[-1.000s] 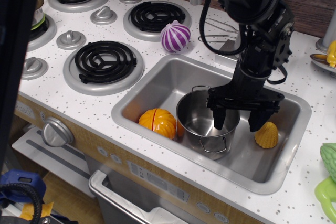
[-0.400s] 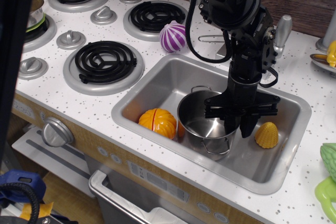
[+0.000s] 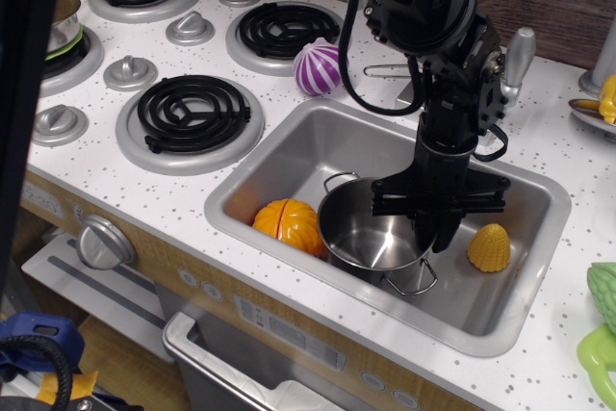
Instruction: Pick up pot from sink
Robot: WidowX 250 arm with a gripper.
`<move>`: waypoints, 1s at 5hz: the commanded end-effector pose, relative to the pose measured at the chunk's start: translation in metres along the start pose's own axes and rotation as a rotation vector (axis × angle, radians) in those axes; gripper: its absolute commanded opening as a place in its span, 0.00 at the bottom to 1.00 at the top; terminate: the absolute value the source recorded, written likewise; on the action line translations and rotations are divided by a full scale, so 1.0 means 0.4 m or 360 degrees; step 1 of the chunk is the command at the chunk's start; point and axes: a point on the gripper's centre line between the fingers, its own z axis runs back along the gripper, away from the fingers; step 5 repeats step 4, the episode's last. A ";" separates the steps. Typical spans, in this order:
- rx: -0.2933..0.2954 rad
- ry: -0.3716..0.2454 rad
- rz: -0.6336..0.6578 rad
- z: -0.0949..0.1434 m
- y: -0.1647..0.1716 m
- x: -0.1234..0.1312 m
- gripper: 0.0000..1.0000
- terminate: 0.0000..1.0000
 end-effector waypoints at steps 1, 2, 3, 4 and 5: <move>0.0129 -0.0170 -0.0045 0.184 -0.046 0.037 0.00 0.00; 0.0269 -0.0252 -0.0094 0.257 -0.054 0.055 0.00 0.00; 0.0316 -0.0282 -0.0127 0.292 -0.057 0.074 0.00 0.00; 0.0240 -0.0159 -0.0099 0.310 -0.063 0.081 0.00 1.00; 0.0240 -0.0159 -0.0099 0.310 -0.063 0.081 0.00 1.00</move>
